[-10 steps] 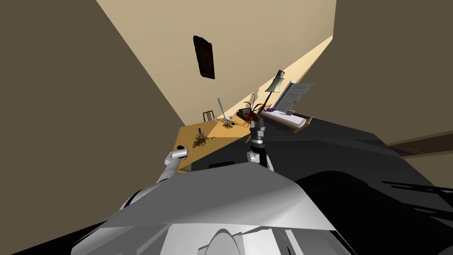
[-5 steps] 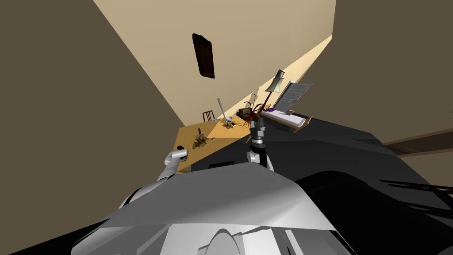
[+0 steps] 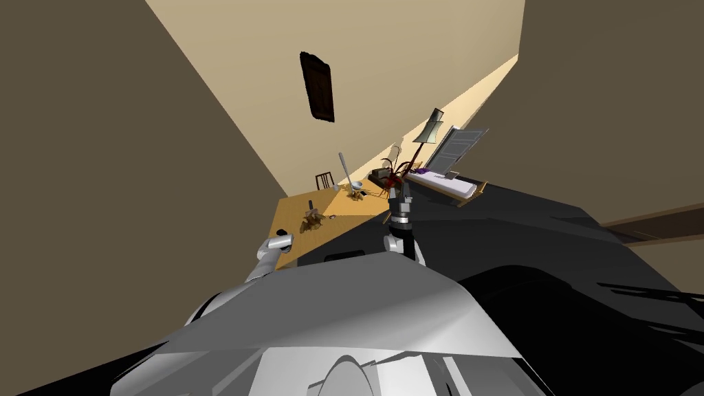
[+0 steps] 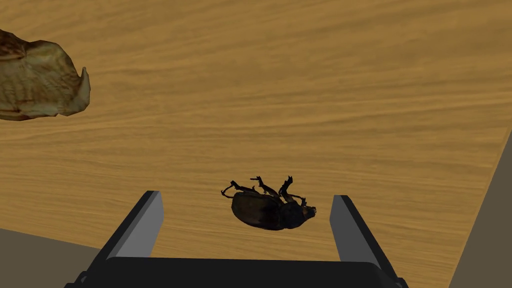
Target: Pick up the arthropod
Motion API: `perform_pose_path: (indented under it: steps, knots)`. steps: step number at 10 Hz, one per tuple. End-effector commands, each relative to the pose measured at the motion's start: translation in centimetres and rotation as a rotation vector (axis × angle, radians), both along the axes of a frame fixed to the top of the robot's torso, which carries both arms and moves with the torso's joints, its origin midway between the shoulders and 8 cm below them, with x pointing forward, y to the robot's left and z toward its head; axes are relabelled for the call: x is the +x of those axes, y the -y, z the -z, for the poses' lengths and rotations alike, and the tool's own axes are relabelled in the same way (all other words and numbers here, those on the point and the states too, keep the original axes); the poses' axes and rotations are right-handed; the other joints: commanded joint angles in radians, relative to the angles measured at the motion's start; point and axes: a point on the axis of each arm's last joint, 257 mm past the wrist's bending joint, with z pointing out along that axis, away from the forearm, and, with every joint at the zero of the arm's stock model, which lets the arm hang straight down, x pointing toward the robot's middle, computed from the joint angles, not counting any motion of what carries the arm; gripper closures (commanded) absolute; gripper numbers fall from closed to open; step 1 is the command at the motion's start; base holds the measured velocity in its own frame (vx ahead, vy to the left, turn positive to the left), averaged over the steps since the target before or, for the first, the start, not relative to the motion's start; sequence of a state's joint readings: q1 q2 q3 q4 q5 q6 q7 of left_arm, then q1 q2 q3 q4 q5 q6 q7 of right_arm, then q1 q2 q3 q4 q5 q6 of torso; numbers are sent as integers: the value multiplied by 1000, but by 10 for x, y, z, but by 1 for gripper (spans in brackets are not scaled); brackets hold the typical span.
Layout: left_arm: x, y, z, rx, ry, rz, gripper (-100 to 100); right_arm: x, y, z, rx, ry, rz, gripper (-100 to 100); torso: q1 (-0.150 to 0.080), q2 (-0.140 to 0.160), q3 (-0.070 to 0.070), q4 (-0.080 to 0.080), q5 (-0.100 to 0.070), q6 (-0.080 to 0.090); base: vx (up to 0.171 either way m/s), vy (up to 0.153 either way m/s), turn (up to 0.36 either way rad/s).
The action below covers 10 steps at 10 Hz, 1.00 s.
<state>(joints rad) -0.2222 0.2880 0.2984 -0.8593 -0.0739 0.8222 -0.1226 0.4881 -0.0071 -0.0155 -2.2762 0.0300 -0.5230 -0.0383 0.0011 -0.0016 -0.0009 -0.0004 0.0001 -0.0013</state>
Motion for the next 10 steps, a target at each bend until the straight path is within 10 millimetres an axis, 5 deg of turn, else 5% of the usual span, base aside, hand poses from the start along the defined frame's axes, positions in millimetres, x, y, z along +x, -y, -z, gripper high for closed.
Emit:
perform_pose_path:
  steps: [1, 5, 6, 7, 10]
  knots:
    - [0, 0, 0, 0, 0, 0, 100, 0, 0, 0, 0, 0, 0, 0, 0, 0, 0, 0, 0, 0, 0, 0, 0]
    - [1, 0, -1, 1, 2, 1, 100, 0, 0, 0, 0, 0, 0, 0, 0, 1, 0, 0, 0, 0, 0, 0, 0]
    - [1, 0, -1, 1, 2, 1, 0, 0, 0, 0, 0, 0, 0, 0, 0, 1, 0, 0, 0, 0, 0, 0, 0]
    - [6, -2, -9, 0, 0, -2, 100, 0, 0, 0, 0, 0, 0, 0, 0, 1, 0, 0, 0, 0, -38, -21, -13]
    - [9, -3, -13, 1, 3, -3, 100, 0, 0, 0, 0, 0, 0, 0, -2, 5, 2, 0, 0, 0, -49, -19, -7]
